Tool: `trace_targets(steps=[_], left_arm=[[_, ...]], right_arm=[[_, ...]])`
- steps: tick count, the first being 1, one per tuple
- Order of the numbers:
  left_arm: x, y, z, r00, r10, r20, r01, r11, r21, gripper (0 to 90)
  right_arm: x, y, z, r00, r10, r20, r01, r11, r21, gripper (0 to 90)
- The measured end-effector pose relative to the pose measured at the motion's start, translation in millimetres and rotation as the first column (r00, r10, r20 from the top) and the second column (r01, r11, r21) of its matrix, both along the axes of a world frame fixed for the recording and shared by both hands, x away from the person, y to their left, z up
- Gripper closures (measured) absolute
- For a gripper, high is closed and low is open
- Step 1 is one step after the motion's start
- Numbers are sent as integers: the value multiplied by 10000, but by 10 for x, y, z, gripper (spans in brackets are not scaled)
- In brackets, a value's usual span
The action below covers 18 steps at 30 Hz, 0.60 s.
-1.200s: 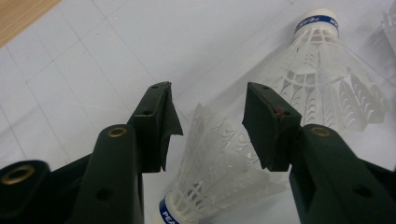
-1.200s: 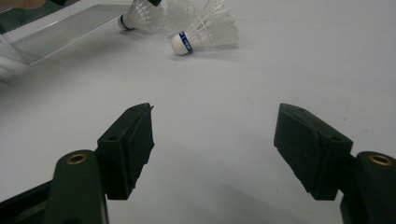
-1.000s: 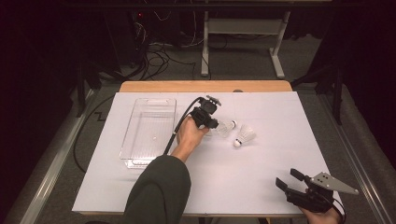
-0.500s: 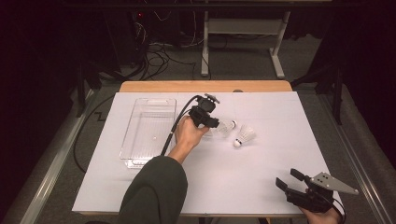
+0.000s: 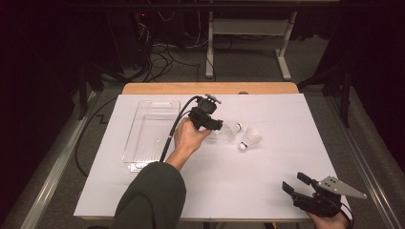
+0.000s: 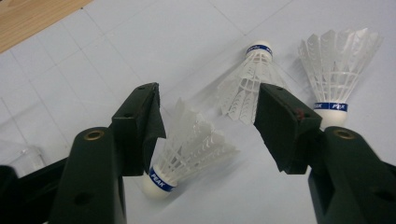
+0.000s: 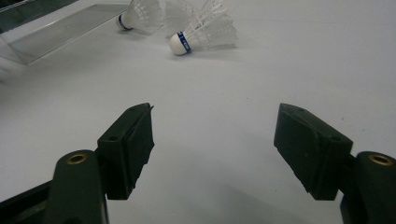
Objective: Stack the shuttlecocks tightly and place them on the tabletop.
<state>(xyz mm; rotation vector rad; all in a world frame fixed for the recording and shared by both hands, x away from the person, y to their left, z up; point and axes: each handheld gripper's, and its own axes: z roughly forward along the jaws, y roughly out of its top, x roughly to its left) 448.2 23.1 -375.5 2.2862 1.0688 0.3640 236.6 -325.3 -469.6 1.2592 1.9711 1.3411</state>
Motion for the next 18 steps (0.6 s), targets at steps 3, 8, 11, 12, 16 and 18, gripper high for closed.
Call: trace_targets(steps=[3,8,11,12,16,18], left_arm=[[-34,49,20,10000,12,54,-12,10000,-24,408],[-105,124,47,10000,1,87,0,10000,-62,395],[-148,183,64,9999,56,96,-54,9998,-181,391],[-162,202,67,9999,70,93,-68,9998,-184,389],[-214,277,80,9999,104,112,-101,9996,-255,381],[-234,304,83,9999,85,113,-82,9996,-274,379]], right_arm=[[0,0,0,10000,8,4,-8,10000,-10,289],[0,2,1,10000,21,13,-21,10000,-16,290],[-1,2,1,10000,19,17,-19,10000,-14,290],[-1,3,1,10000,19,17,-19,10000,-11,290],[1,5,1,10000,36,13,-36,10000,-44,289],[1,6,2,10000,42,17,-42,10000,-54,289]])
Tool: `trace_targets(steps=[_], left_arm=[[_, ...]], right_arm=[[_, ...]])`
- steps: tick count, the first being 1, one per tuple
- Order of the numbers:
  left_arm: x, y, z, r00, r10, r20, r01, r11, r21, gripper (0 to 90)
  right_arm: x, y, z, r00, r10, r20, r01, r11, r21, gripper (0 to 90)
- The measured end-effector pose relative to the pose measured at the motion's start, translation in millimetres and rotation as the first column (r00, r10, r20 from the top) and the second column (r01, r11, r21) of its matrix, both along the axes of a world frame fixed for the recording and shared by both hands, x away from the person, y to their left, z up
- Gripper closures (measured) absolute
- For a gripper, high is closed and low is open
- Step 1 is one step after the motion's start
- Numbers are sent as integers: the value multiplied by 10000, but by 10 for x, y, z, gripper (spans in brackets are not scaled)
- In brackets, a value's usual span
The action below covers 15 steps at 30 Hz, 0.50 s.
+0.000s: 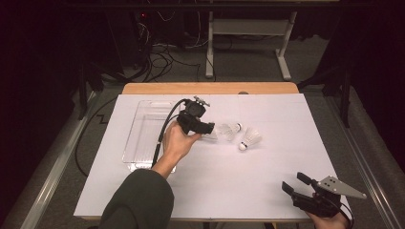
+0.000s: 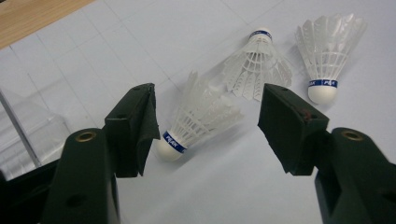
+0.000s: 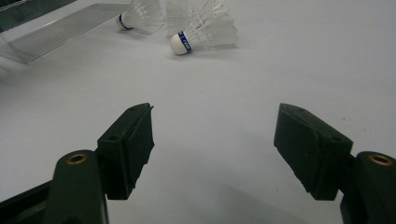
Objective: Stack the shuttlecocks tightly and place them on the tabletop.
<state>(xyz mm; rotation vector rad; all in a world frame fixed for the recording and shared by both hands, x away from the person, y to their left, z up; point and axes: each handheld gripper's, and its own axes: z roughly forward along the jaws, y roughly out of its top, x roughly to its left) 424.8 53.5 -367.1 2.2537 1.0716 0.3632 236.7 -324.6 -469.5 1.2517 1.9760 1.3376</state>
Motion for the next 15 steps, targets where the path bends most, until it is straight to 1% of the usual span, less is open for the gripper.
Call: trace_targets(steps=[6,13,15], left_arm=[[-70,74,-3,10000,-79,-37,78,9997,-227,377],[-152,134,-1,9998,-180,-115,175,9991,-386,378],[-174,144,3,9998,-174,-72,171,9990,-410,381]], right_arm=[[-1,-4,0,10000,-22,8,22,10000,11,290],[-1,-3,1,10000,-27,8,27,10000,12,289],[-2,-3,1,10000,-39,23,39,10000,22,289]])
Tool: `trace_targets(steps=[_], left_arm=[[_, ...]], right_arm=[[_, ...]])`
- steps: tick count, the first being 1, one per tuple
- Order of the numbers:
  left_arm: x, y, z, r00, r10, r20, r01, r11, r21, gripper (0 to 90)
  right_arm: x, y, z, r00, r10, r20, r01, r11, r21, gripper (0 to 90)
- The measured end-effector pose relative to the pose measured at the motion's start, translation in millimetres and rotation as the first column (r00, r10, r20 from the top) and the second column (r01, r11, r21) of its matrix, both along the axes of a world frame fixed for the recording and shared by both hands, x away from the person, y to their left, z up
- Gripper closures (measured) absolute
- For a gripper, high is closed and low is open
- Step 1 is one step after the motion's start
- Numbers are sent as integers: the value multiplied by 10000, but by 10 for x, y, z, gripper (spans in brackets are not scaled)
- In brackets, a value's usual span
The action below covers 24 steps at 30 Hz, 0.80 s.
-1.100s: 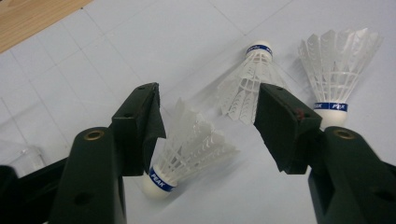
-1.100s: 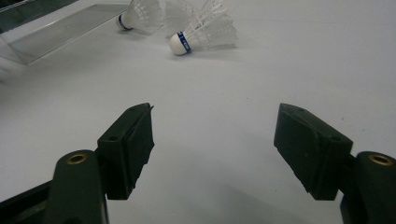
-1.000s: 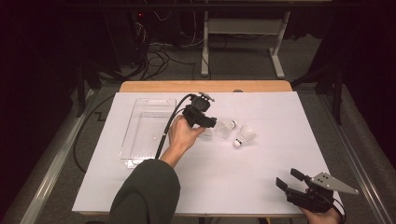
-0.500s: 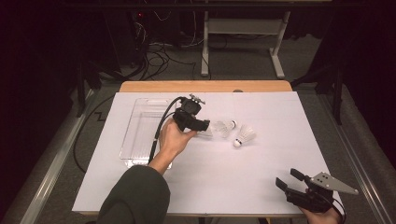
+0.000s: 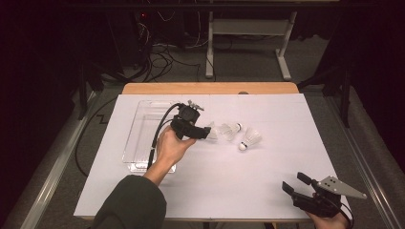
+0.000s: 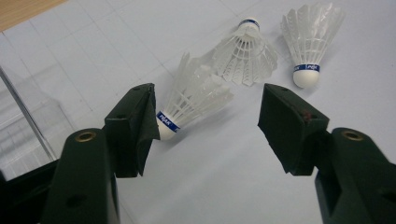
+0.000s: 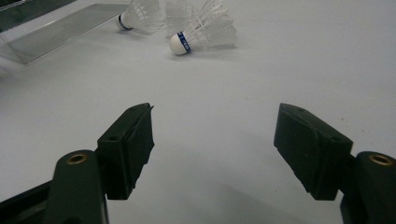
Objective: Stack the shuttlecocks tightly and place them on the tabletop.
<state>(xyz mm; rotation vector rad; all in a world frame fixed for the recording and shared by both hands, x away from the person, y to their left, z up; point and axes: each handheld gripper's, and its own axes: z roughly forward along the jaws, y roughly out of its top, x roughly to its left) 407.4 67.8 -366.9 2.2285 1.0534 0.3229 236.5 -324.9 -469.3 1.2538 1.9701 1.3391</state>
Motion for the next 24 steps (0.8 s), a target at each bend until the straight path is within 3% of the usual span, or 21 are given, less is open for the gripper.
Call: trace_targets(steps=[9,24], left_arm=[[-89,93,-26,9999,-54,-130,50,9996,-287,395],[-294,222,-55,9999,-154,1,154,9974,-701,393]], right_arm=[[0,0,-1,10000,19,-19,-19,10000,-22,289],[4,4,-1,10000,33,-5,-33,10000,-75,289]])
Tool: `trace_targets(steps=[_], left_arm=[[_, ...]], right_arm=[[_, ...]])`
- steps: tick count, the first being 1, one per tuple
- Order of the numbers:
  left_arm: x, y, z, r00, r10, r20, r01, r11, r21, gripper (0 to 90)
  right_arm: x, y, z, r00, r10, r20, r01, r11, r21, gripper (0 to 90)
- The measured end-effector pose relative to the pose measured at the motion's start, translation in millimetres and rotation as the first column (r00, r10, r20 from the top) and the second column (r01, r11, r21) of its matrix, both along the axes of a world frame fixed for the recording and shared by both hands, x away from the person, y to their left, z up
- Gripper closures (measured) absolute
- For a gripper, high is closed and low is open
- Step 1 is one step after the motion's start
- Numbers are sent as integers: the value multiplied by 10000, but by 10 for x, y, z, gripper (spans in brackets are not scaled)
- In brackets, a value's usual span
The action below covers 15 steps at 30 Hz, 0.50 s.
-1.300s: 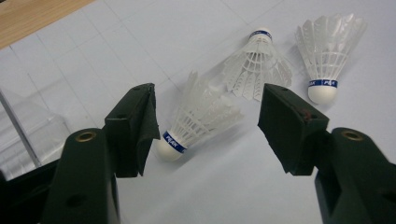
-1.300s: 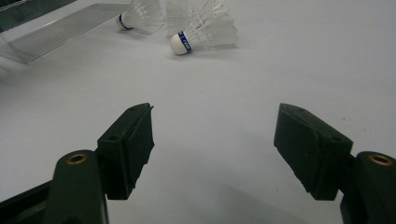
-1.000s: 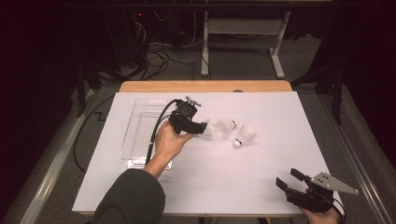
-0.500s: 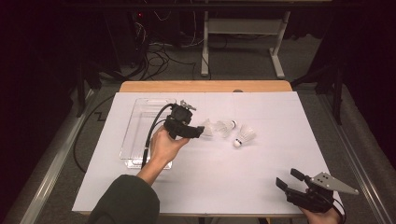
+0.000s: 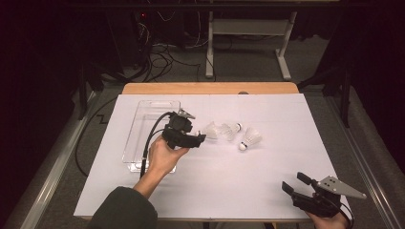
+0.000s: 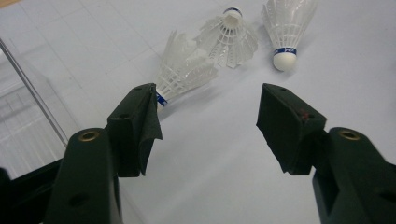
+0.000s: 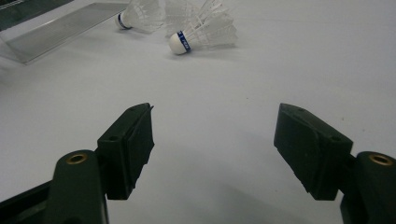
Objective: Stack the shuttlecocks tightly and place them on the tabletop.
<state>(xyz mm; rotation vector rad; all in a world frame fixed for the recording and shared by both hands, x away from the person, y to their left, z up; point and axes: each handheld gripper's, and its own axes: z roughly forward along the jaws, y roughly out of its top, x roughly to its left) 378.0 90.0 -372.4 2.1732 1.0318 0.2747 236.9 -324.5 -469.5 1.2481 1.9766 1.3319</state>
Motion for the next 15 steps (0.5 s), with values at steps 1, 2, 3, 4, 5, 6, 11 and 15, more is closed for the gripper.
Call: trace_targets(steps=[1,2,3,4,5,6,11,15], left_arm=[[-12,5,-1,10000,0,26,-1,10000,43,393],[-28,11,-3,10000,-6,66,6,10000,88,393],[-44,20,-8,10000,-11,98,10,9999,101,393],[-57,30,-13,10000,-25,80,24,9999,102,393],[-71,39,-19,10000,-4,91,3,10000,59,393],[-82,49,-24,10000,-19,85,18,10000,42,393],[-136,89,-33,9999,-39,94,40,10000,-58,393],[-182,110,-35,9999,-94,116,96,9999,-122,393]], right_arm=[[0,2,0,10000,-9,-6,9,10000,0,289],[0,2,0,10000,-7,-6,7,10000,0,289],[0,1,1,10000,-2,9,2,10000,-11,289],[-1,0,1,10000,-3,0,3,10000,-2,289],[-2,0,1,10000,-17,-4,17,10000,8,289],[-3,1,1,10000,-29,-16,29,10000,19,289],[1,3,1,10000,1,15,-1,10000,-15,289],[0,1,0,10000,-54,-20,54,10000,17,289]])
